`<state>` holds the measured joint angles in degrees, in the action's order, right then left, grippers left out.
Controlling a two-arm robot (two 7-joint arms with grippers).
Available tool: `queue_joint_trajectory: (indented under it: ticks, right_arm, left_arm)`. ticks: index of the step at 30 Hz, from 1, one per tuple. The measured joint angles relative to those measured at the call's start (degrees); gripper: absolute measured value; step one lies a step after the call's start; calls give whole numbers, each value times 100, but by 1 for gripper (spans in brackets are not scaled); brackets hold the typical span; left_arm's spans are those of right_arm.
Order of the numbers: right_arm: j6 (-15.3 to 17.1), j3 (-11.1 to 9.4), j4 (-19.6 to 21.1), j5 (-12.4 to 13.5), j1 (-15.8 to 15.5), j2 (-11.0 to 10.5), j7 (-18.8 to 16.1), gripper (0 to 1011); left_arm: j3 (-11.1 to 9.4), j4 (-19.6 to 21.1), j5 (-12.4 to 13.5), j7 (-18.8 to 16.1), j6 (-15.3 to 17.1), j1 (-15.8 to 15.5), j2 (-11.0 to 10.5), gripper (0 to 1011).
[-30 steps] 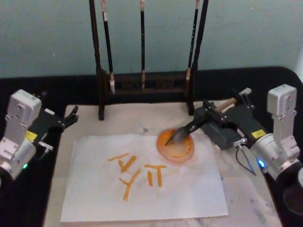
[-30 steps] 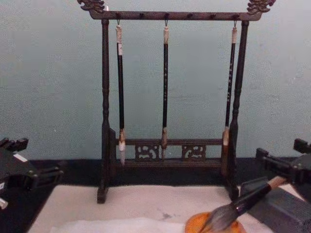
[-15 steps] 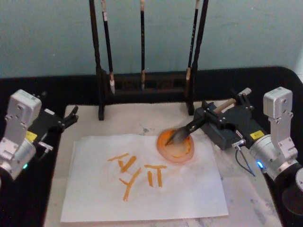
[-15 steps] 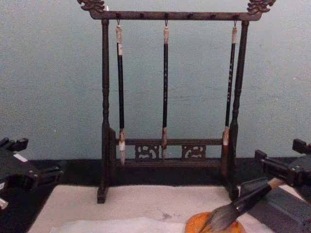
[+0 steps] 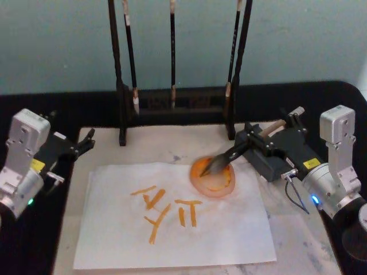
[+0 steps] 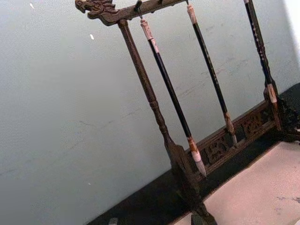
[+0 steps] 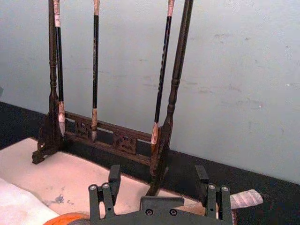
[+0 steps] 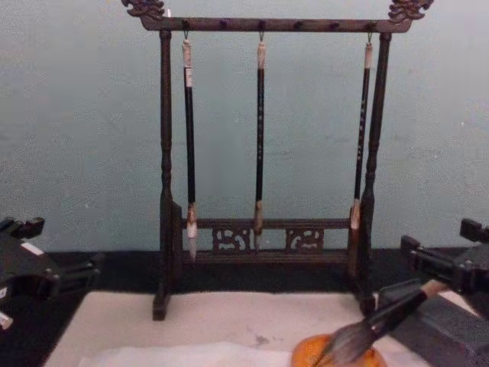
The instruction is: Pick up the brush from the inkstone, write on the paper, then place the brush back to its original position.
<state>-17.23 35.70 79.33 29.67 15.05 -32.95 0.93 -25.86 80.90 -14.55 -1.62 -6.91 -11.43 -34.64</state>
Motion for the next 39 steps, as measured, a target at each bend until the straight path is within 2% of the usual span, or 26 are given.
queue_joint_trajectory:
  ticks: [39]
  right_arm:
    - [8,0,6,18,0,-3,-8,1000]
  left_arm:
    - [0,0,0,0,0,0,0,1010]
